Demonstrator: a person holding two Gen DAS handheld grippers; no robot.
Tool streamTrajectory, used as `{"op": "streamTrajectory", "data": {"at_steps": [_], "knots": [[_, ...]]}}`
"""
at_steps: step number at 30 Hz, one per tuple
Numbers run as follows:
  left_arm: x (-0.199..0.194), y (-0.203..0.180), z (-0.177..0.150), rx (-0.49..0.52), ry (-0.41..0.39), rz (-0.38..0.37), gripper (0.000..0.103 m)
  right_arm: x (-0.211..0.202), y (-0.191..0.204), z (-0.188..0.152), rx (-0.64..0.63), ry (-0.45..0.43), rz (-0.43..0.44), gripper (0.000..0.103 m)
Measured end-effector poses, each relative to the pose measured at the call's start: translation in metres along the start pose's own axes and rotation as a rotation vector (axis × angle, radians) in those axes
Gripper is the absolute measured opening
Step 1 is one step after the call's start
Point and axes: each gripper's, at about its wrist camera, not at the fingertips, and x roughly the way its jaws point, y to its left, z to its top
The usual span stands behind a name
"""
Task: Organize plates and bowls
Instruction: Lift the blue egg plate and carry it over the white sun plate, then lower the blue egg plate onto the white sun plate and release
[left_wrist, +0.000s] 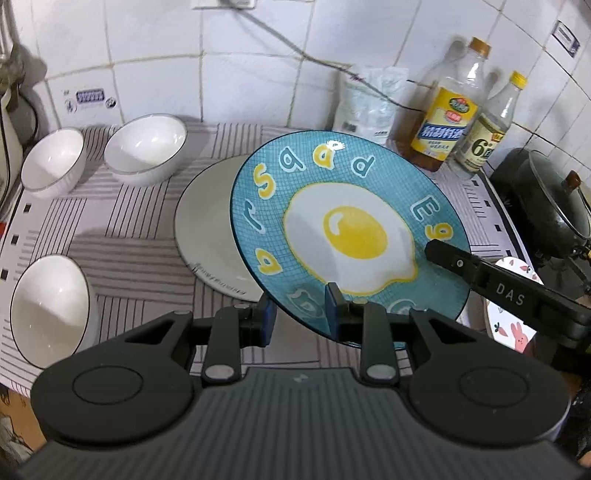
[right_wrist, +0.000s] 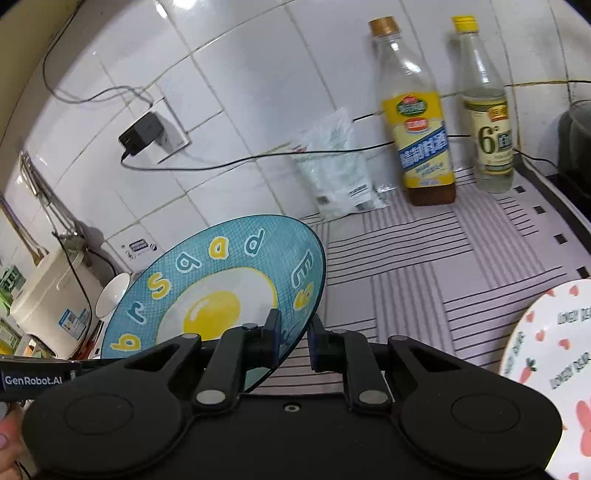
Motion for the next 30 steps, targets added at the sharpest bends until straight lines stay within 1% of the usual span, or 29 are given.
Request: {"op": "streamTrajectory", "data": {"at_steps": [7,14,18,22,30], "knots": [[0.014,0.022,-0.002,-0.007,0.033,0.019,0.026,0.021,0.010,-0.012,-0.002,0.029,0.025,0.019],[0.032,0.047,-0.001,-0.042,0.074,0.006,0.026,0.043,0.018,-0.019,0.001,0.059,0.033,0.019],[0.041,0.059,0.001,-0.068,0.096,0.003,0.026,0.057,0.025,-0.020,-0.024,0.077,0.024,0.019],[0.054,0.071,0.006,-0.116,0.136,-0.020,0.027,0.068,0.028,-0.018,-0.035,0.091,0.012,0.019],[0.069,0.080,0.013,-0.145,0.187,-0.013,0.028,0.080,0.047,-0.020,-0.144,0.107,-0.050,0.020]]}}
